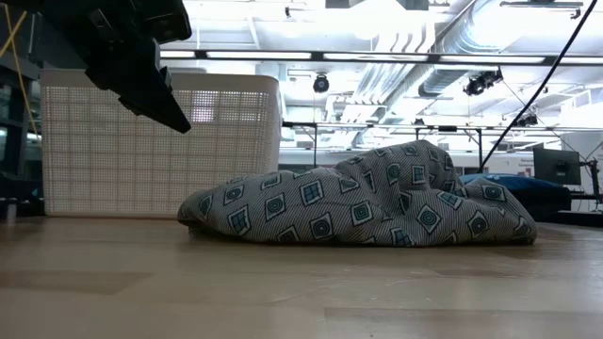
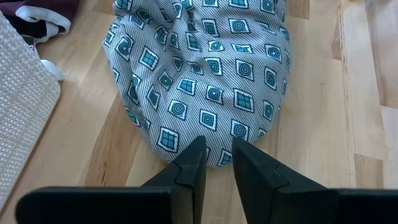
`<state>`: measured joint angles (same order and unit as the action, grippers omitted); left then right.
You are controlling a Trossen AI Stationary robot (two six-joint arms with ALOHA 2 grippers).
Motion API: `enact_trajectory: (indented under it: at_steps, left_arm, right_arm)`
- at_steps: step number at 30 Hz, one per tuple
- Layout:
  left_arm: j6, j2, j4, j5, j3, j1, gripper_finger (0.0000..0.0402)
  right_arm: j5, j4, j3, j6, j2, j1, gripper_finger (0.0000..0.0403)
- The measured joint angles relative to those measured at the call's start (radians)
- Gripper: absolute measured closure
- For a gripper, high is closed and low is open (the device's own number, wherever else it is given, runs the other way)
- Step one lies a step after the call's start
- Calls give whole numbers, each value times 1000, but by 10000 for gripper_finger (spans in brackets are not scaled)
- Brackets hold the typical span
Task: Pick & place medical supplies in basket/bin
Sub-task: Put the top blue pill bottle into the black bin, then put the top yellow pill bottle into the black bin
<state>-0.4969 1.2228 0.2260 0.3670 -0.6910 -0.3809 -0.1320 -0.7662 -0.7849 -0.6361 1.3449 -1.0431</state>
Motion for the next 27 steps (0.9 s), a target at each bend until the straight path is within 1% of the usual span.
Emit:
enact_trajectory:
  at_steps: [10,21,27]
  left_arm:
    - [0,0,0,0,0,0,327]
    - [0,0,0,0,0,0,327]
    - [0,0,0,0,0,0,327]
  right_arm:
    - [0,-19,0,12,-7,0,250]
    - [0,-28,0,12,-118,0,247]
    - [-8,-43,0,12,-134,0,247]
